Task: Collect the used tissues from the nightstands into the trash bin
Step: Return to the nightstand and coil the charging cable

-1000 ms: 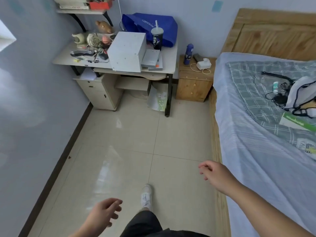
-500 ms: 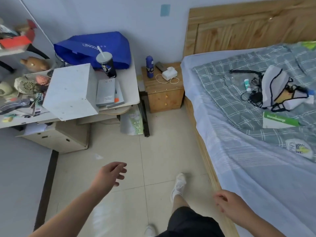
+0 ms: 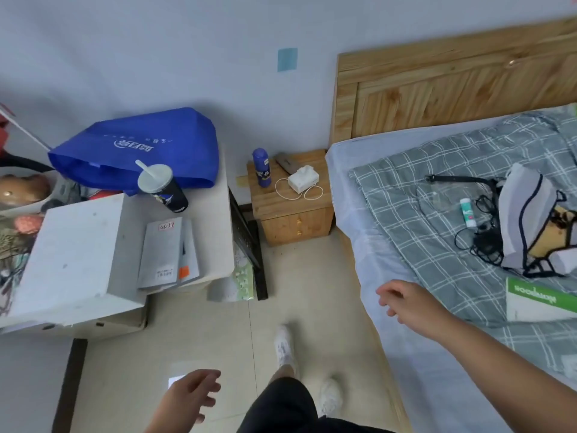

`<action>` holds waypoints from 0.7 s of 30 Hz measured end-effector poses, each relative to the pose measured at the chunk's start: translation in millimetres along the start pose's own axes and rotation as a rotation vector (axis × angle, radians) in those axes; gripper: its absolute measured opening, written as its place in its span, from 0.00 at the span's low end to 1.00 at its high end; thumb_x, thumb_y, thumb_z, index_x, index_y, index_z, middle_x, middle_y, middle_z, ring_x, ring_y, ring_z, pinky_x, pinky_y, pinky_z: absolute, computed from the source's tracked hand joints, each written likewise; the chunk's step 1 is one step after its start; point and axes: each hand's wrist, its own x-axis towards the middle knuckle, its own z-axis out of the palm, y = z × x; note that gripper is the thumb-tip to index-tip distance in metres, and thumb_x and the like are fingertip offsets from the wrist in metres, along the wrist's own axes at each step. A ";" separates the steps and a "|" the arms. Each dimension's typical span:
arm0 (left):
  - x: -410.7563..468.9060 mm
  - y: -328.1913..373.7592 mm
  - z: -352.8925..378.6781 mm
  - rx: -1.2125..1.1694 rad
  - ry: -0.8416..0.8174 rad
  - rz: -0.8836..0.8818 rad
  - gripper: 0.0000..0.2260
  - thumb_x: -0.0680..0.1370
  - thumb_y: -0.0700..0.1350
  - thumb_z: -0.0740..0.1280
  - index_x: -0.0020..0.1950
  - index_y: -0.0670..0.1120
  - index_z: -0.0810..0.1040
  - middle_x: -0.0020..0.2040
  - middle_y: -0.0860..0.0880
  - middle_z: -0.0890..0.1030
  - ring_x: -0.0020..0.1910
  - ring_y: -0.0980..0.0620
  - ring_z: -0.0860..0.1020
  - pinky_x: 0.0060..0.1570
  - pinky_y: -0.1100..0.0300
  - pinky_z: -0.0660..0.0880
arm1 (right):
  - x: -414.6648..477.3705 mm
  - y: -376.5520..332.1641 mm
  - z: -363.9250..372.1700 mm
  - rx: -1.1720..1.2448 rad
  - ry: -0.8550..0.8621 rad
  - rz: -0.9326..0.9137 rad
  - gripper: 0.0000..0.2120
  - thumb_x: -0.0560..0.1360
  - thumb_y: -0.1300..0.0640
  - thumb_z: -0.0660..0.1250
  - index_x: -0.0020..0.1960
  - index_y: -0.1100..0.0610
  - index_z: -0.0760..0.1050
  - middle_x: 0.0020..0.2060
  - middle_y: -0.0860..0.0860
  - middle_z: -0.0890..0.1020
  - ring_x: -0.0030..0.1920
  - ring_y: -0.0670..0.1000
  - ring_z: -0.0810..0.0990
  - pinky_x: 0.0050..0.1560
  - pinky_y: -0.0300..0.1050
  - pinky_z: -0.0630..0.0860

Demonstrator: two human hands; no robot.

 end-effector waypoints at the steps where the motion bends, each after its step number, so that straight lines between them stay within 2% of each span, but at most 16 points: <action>1: 13.3 13.0 -0.6 -0.003 -0.005 -0.002 0.09 0.84 0.43 0.70 0.49 0.49 0.89 0.43 0.48 0.89 0.41 0.44 0.84 0.38 0.55 0.75 | 17.0 -11.0 -8.2 0.022 0.016 0.002 0.09 0.81 0.54 0.64 0.50 0.46 0.83 0.46 0.44 0.86 0.43 0.46 0.86 0.43 0.43 0.77; 5: 67.1 87.3 4.9 0.030 -0.071 0.072 0.09 0.84 0.43 0.69 0.51 0.51 0.89 0.44 0.51 0.90 0.40 0.49 0.86 0.36 0.56 0.78 | 73.7 -41.0 -30.6 0.035 0.044 0.014 0.08 0.81 0.53 0.65 0.49 0.45 0.82 0.45 0.44 0.86 0.40 0.45 0.86 0.44 0.44 0.78; 9: 113.3 177.2 11.6 0.056 -0.165 0.162 0.08 0.85 0.46 0.68 0.52 0.53 0.88 0.46 0.53 0.90 0.41 0.52 0.87 0.37 0.59 0.80 | 107.8 -56.6 -43.7 0.027 0.025 0.090 0.07 0.83 0.52 0.64 0.52 0.45 0.81 0.48 0.46 0.86 0.45 0.48 0.86 0.45 0.44 0.78; 11: 133.8 222.6 10.4 0.046 -0.187 0.190 0.08 0.85 0.45 0.68 0.53 0.52 0.88 0.47 0.53 0.90 0.42 0.52 0.87 0.37 0.59 0.80 | 122.0 -61.1 -49.1 0.022 0.019 0.114 0.07 0.83 0.52 0.64 0.52 0.43 0.80 0.48 0.45 0.86 0.45 0.47 0.86 0.44 0.42 0.78; 15: 178.8 297.1 7.5 0.058 -0.158 0.223 0.09 0.85 0.45 0.67 0.53 0.51 0.88 0.46 0.53 0.90 0.46 0.47 0.87 0.40 0.55 0.81 | 149.9 -64.4 -63.4 0.003 -0.010 0.182 0.07 0.83 0.54 0.65 0.52 0.44 0.80 0.48 0.45 0.86 0.42 0.45 0.86 0.41 0.38 0.76; 21: 252.1 373.8 20.2 0.101 -0.124 0.205 0.10 0.86 0.48 0.65 0.56 0.56 0.86 0.48 0.56 0.90 0.45 0.52 0.87 0.41 0.57 0.83 | 236.2 -64.2 -96.4 0.017 -0.048 0.246 0.06 0.82 0.53 0.66 0.52 0.44 0.81 0.46 0.45 0.87 0.37 0.42 0.86 0.40 0.39 0.76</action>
